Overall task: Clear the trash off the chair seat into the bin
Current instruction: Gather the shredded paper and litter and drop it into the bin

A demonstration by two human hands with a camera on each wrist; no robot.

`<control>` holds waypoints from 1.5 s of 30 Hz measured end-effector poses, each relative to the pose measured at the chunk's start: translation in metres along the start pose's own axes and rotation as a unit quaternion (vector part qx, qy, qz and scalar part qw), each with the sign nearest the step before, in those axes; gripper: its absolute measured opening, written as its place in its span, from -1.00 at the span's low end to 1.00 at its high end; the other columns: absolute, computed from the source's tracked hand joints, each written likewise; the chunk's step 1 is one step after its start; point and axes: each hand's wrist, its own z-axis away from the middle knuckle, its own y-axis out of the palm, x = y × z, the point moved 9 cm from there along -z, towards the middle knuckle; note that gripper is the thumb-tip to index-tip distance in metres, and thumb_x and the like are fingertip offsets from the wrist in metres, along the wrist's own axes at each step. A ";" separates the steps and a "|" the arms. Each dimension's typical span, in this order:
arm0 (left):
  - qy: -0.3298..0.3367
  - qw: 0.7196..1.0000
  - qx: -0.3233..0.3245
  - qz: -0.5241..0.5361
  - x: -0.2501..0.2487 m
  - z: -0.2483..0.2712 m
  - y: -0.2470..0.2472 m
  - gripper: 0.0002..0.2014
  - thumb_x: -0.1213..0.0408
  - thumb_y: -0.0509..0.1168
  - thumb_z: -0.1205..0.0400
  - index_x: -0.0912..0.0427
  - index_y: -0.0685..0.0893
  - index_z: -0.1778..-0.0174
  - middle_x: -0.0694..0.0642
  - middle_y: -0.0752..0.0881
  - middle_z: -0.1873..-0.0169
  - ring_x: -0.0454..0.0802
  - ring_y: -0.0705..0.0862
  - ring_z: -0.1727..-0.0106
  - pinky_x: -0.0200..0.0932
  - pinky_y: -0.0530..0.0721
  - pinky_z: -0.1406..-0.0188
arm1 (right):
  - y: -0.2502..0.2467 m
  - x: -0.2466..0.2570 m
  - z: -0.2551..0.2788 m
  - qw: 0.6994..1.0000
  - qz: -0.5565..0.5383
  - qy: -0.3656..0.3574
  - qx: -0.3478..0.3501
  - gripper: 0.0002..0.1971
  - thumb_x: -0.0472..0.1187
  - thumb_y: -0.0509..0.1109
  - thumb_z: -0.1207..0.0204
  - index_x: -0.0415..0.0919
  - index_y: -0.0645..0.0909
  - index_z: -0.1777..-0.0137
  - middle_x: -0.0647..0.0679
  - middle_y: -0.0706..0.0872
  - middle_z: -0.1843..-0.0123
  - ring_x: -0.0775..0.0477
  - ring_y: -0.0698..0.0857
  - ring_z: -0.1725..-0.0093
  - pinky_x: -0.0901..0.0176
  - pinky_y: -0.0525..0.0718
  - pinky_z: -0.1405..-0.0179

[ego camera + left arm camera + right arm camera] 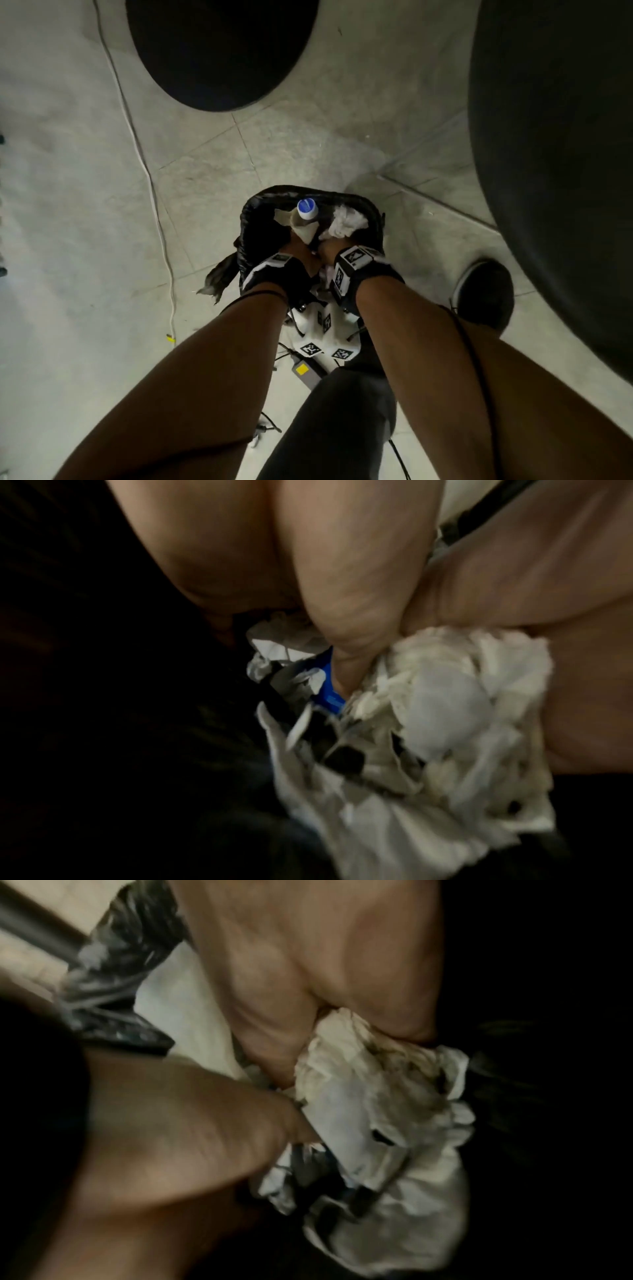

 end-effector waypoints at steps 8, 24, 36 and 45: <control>-0.030 0.984 0.098 0.148 -0.047 0.072 -0.048 -0.63 0.20 0.40 -0.54 0.16 0.61 -0.27 0.26 0.73 -0.17 0.26 0.67 -0.21 0.08 0.62 -0.26 | -0.043 0.013 0.048 0.971 -0.232 -0.035 -0.054 -0.46 -0.10 0.37 -0.55 -0.33 0.46 -0.49 -0.18 0.64 -0.40 -0.09 0.67 -0.25 0.38 0.58 0.12; -0.036 0.965 0.051 0.255 -0.068 0.204 -0.112 -0.63 0.32 0.25 -0.65 0.06 0.61 -0.39 0.10 0.70 -0.29 0.02 0.66 -0.33 -0.12 0.57 -0.32 | -0.045 -0.015 0.197 0.985 -0.159 -0.062 -0.013 -0.51 -0.15 0.23 -0.61 -0.13 0.40 -0.56 -0.13 0.52 -0.53 -0.17 0.50 -0.49 0.03 0.45 -0.47; 0.238 0.940 -0.094 0.226 -0.334 0.334 -0.307 -0.72 0.26 0.33 -0.64 -0.03 0.67 -0.27 -0.01 0.69 -0.21 -0.05 0.68 -0.17 -0.11 0.65 -0.19 | -0.269 -0.109 0.488 0.827 -0.343 -0.142 -0.422 -0.74 -0.21 0.47 -0.51 0.15 0.62 -0.10 0.05 0.71 0.03 -0.06 0.72 0.05 0.05 0.70 0.00; 0.185 0.979 -0.003 -0.082 -0.461 0.211 -0.279 -0.07 0.06 0.39 -0.52 -0.20 -0.09 -0.68 0.05 -0.26 -0.71 0.35 -0.16 -0.70 0.29 0.10 -0.64 | -0.299 -0.133 0.424 0.923 -0.044 -0.037 -0.382 -0.22 -0.03 0.57 -0.37 0.17 0.31 -0.57 -0.04 0.04 -0.66 -0.26 0.36 -0.55 -0.15 0.56 -0.39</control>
